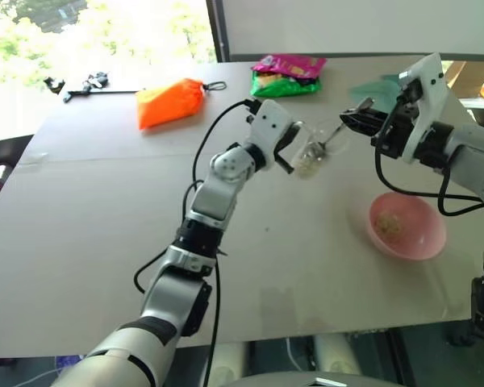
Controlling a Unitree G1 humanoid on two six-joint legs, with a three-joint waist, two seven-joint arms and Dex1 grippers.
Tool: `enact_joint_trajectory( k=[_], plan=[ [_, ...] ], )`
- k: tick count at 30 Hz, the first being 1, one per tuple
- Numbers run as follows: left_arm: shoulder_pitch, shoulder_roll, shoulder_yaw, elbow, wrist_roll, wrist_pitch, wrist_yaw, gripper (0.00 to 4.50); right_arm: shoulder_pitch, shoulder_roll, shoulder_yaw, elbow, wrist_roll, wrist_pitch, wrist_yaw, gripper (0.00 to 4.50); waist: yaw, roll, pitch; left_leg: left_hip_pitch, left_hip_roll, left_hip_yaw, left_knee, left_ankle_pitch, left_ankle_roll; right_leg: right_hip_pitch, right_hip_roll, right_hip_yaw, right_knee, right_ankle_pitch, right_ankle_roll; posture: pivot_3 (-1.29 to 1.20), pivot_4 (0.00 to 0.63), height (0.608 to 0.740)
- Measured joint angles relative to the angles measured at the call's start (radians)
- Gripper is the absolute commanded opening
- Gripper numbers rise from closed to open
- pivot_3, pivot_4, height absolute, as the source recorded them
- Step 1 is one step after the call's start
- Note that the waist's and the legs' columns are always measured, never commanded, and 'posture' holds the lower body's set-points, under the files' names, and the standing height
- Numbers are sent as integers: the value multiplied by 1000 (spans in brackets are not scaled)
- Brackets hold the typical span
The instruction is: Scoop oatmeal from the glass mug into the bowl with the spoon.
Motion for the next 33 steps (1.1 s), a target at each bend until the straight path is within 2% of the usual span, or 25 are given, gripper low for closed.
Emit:
enact_joint_trajectory(
  k=[16, 24, 33],
  plan=[
    [-1, -7, 0, 13, -1, -6, -3, 29, 9, 49, -52, -27, 87, 132, -45, 0, -1, 0, 0, 0, 0, 0, 0, 0, 0, 0, 0, 0, 0, 0, 0, 0, 150, 740],
    [-1, -7, 0, 15, 2, -30, -1, 29, -66, 137, -239, 115, 261, 313, -210, 0, -1, 0, 0, 0, 0, 1, 0, 0, 0, -1, 0, 1, 1, 0, 0, 0, 150, 740],
    [-61, -71, -12, 151, 33, -114, 3, 29, -137, 121, -462, 336, 455, 486, -446, 0, 1, 0, 0, -3, 0, 3, 0, 0, 0, -3, 0, 2, 1, 0, 0, 0, 150, 740]
  ],
)
